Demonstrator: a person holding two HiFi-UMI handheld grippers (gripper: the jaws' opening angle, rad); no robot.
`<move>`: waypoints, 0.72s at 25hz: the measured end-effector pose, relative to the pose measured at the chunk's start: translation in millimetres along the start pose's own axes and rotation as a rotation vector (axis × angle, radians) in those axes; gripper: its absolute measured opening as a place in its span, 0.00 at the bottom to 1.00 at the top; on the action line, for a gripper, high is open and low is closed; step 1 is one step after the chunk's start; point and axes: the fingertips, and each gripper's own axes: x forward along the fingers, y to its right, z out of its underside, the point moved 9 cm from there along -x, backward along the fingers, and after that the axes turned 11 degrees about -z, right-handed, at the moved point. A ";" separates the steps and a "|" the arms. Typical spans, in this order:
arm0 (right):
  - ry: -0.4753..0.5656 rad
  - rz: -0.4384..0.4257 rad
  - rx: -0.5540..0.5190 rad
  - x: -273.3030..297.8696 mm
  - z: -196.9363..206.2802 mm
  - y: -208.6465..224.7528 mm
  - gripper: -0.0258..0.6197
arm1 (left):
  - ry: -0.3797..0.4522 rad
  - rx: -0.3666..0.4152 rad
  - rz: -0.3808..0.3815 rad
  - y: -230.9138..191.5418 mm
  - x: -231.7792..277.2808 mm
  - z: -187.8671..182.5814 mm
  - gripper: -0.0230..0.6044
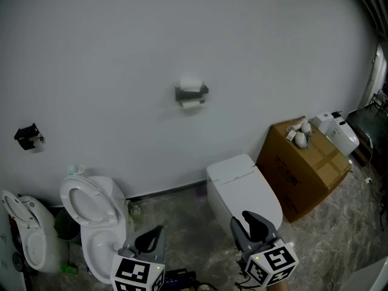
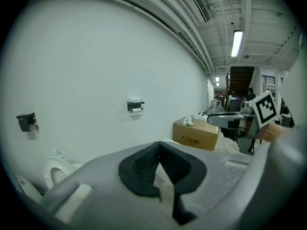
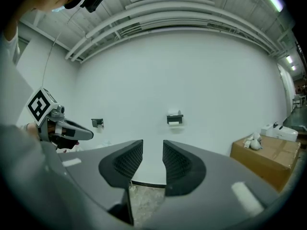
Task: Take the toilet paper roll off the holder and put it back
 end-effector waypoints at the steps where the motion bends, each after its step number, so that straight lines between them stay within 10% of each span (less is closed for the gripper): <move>1: 0.000 -0.003 0.000 -0.2 0.3 1.1 0.22 | 0.001 -0.001 -0.003 1.1 0.0 -0.3 0.03; 18: -0.002 -0.053 0.008 -17.7 4.4 33.7 0.22 | 0.012 -0.029 -0.079 38.5 -4.6 4.0 0.03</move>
